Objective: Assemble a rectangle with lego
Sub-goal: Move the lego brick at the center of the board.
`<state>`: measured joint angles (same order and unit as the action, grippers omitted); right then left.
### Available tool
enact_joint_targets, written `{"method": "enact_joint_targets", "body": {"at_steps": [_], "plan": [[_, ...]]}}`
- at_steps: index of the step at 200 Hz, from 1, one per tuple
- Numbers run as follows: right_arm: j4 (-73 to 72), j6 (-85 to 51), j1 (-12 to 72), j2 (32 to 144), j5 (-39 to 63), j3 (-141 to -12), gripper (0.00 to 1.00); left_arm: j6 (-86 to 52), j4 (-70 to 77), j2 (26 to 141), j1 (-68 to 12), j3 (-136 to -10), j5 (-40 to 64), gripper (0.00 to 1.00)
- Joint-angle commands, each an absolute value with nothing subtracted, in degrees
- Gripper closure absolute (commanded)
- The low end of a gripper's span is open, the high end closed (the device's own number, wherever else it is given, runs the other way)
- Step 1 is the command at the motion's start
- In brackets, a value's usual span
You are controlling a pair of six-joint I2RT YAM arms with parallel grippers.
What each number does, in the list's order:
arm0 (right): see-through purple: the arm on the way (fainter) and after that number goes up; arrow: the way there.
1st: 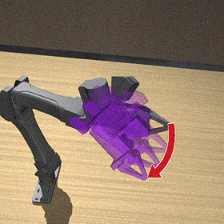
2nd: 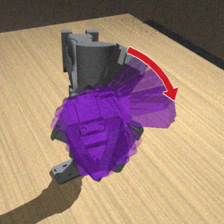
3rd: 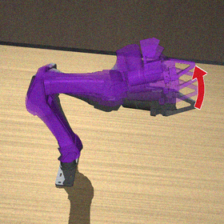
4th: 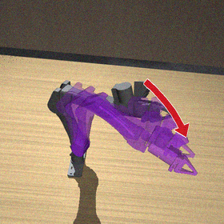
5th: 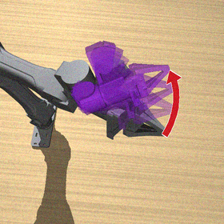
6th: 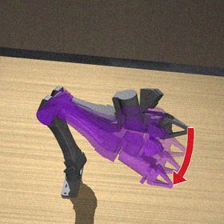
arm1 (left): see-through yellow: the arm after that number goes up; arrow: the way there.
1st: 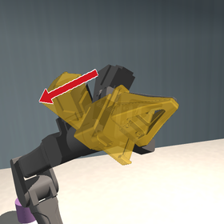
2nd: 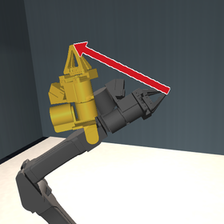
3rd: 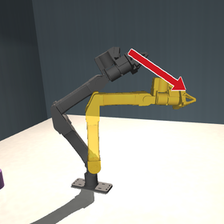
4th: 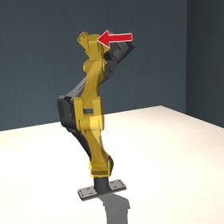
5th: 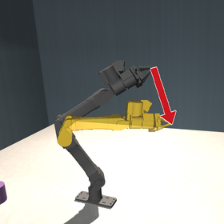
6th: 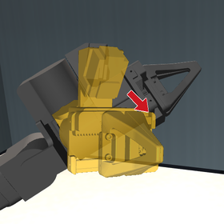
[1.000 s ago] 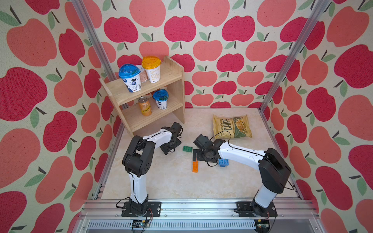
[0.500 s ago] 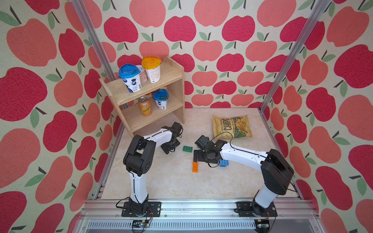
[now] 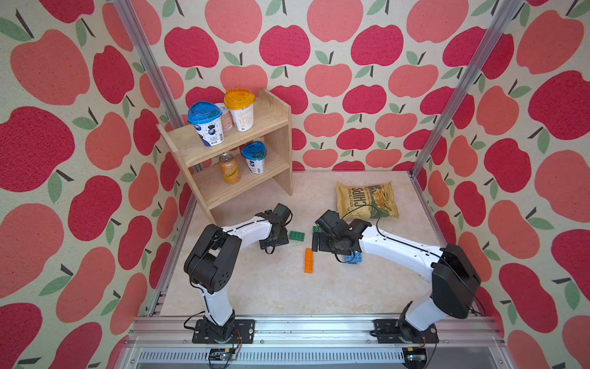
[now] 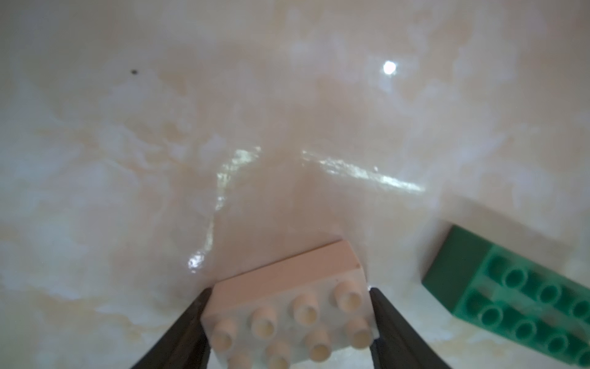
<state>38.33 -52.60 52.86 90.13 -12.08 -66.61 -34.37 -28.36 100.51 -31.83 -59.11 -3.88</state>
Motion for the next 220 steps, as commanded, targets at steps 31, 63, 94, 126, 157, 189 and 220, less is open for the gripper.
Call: {"method": "enact_joint_targets", "body": {"at_steps": [31,63,94,126,157,189,220], "plan": [[45.2,-56.0,53.3,86.4,-18.0,-67.7,0.0,-17.9,-28.4,98.8,-40.3,-51.8,2.3,0.57],[45.9,-56.9,53.4,85.3,-18.8,-67.2,0.0,-17.1,-30.6,98.7,-44.3,-51.1,-1.8,0.53],[46.2,-57.3,53.9,85.4,-19.2,-67.6,0.0,-19.0,-30.0,97.0,-44.3,-49.8,-1.6,0.45],[46.6,-57.5,54.4,86.6,-19.4,-68.6,0.0,-19.5,-29.8,94.2,-44.8,-50.2,-0.2,0.25],[47.1,-57.9,55.4,88.4,-19.6,-70.2,0.0,-22.3,-30.7,88.5,-44.8,-50.8,-0.3,0.09],[47.6,-58.9,56.9,91.0,-19.9,-73.1,0.0,-26.1,-33.0,80.7,-43.8,-50.2,-2.9,0.0],[47.8,-59.2,59.6,95.3,-19.2,-77.4,0.01,-36.2,-39.6,69.0,-38.1,-46.8,-7.9,0.02]]}}
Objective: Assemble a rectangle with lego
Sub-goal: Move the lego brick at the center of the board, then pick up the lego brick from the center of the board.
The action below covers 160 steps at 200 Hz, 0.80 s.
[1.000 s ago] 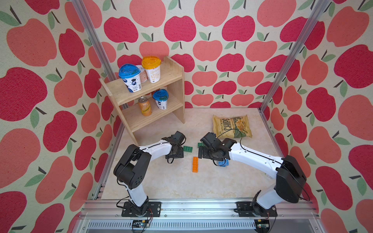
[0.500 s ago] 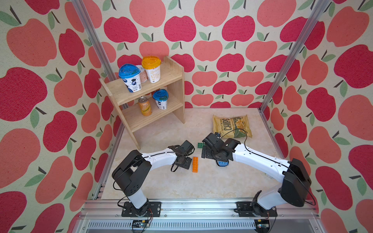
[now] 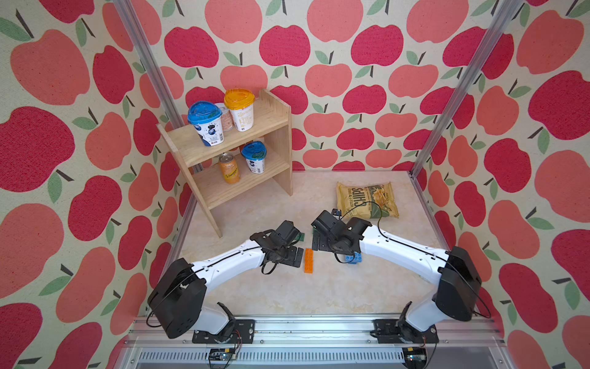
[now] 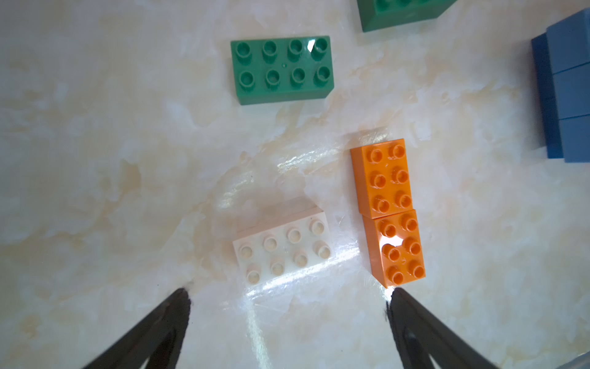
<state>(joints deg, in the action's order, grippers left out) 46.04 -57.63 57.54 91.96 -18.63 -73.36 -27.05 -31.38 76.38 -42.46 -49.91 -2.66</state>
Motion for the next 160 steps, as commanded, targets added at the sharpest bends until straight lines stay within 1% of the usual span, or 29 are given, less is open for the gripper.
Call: {"method": "enact_joint_targets", "body": {"at_steps": [1,22,41,62,80,108,160], "plan": [[47.8,-59.2,59.7,95.4,-19.2,-77.5,0.01,-36.7,-39.9,68.4,-37.8,-46.6,-8.1,0.02],[47.5,-58.7,62.0,100.3,-17.6,-82.0,0.02,-44.5,-45.3,57.3,-32.0,-43.0,-11.5,0.03],[47.9,-58.0,63.9,105.5,-16.0,-87.4,0.03,-49.2,-48.4,48.7,-29.0,-39.8,-15.1,0.03],[49.5,-57.6,65.4,111.6,-14.1,-93.7,0.03,-50.5,-48.1,40.2,-27.1,-36.5,-16.4,0.03],[50.8,-57.7,66.2,116.2,-12.2,-98.2,0.02,-50.6,-47.9,35.3,-25.9,-34.6,-17.1,0.03],[51.8,-58.4,66.5,121.0,-10.1,-102.3,0.02,-48.1,-46.9,32.2,-24.6,-33.2,-17.0,0.03],[53.0,-60.5,66.3,126.7,-7.2,-105.3,0.01,-43.9,-43.3,35.5,-22.7,-32.3,-13.5,0.03]]}}
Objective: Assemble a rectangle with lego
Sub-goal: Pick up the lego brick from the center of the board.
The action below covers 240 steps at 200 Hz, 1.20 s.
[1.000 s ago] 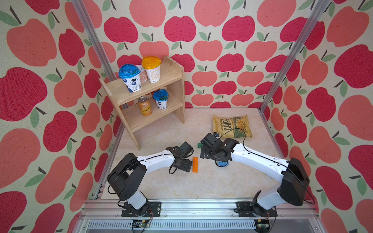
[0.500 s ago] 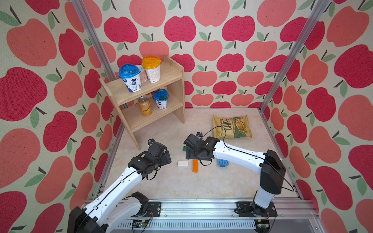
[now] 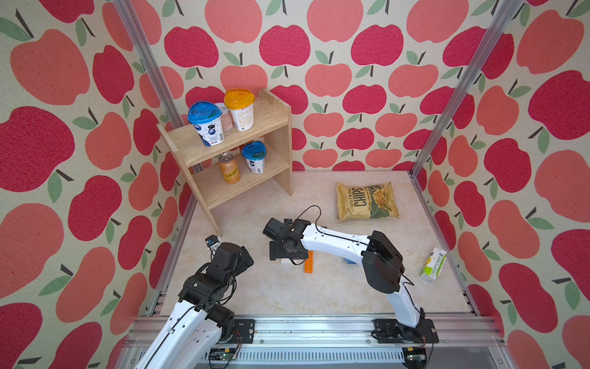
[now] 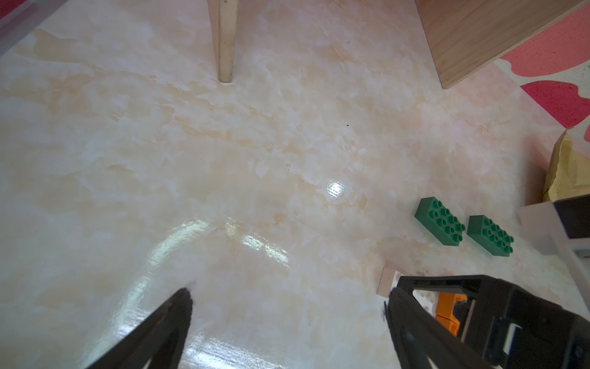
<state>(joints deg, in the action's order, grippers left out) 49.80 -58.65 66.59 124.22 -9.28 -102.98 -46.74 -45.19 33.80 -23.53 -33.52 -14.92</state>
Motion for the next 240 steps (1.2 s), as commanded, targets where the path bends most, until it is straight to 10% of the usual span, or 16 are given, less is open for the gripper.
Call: {"method": "enact_joint_targets", "body": {"at_steps": [1,113,240], "plan": [[53.0,-60.6,66.3,126.7,-7.2,-105.3,0.01,-43.8,-43.2,35.6,-22.6,-32.3,-13.5,0.03],[53.0,-61.4,65.3,130.7,-6.9,-106.0,0.1,-42.5,-40.3,37.0,-20.3,-29.9,-9.1,0.03],[58.8,-59.6,66.5,129.2,-12.8,-110.4,0.57,-41.3,-37.8,37.9,-18.1,-29.4,-6.4,0.03]]}}
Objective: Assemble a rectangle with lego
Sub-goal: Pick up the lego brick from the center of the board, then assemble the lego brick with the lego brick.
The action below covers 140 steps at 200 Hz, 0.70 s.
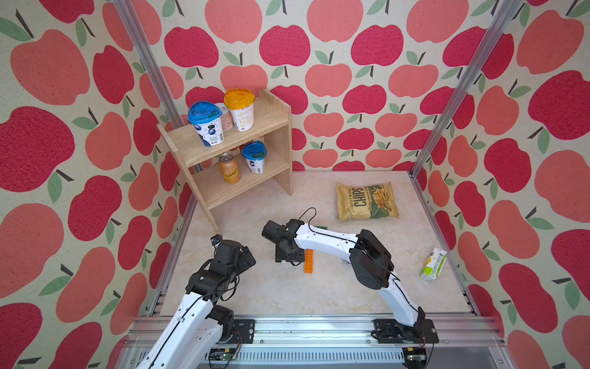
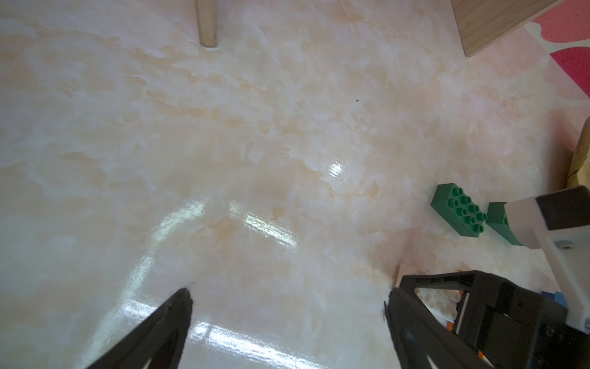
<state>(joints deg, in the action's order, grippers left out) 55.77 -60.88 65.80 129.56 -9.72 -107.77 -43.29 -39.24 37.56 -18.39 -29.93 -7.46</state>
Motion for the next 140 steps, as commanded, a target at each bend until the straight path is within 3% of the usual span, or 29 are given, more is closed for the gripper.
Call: {"method": "enact_joint_targets", "body": {"at_steps": [1,61,140], "plan": [[58.8,-59.6,66.6,129.1,-12.8,-110.3,0.57,-41.2,-37.7,37.9,-18.0,-29.4,-6.3,0.03],[58.3,-62.2,66.6,120.1,-17.8,-102.8,0.6,-38.2,-31.0,40.8,-18.0,-29.7,1.2,0.03],[51.8,-67.0,65.8,110.5,-18.9,-87.1,0.6,-37.1,-20.3,52.6,-21.0,-31.8,10.6,0.03]]}}
